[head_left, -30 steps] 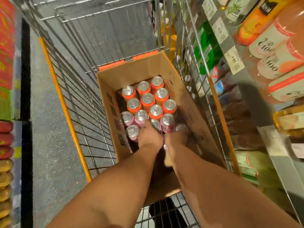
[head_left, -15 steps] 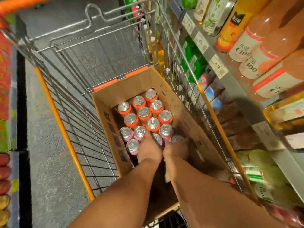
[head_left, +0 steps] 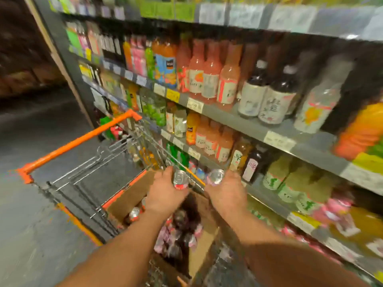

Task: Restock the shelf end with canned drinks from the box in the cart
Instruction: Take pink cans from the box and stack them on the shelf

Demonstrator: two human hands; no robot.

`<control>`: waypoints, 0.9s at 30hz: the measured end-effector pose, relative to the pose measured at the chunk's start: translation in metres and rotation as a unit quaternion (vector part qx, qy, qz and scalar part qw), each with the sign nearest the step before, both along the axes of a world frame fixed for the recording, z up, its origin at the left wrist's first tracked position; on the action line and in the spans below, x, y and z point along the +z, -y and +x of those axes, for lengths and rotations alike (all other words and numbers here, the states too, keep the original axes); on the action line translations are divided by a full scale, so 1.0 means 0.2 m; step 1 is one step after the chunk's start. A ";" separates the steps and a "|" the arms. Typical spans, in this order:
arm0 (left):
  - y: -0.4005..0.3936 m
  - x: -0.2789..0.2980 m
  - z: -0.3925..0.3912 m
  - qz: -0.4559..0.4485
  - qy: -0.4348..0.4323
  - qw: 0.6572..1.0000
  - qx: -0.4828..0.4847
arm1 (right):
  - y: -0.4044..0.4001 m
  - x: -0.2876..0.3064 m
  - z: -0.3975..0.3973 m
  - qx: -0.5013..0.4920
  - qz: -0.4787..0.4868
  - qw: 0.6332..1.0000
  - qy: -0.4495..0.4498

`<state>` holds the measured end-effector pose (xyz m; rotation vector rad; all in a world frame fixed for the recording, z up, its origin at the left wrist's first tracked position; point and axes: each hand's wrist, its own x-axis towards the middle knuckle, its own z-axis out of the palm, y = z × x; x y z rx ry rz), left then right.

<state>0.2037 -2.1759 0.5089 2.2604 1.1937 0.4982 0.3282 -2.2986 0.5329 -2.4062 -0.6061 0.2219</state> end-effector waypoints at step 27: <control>1.72 2.38 1.54 0.059 0.259 0.878 -0.397 | 1.99 2.27 0.99 -0.219 -0.003 0.930 0.296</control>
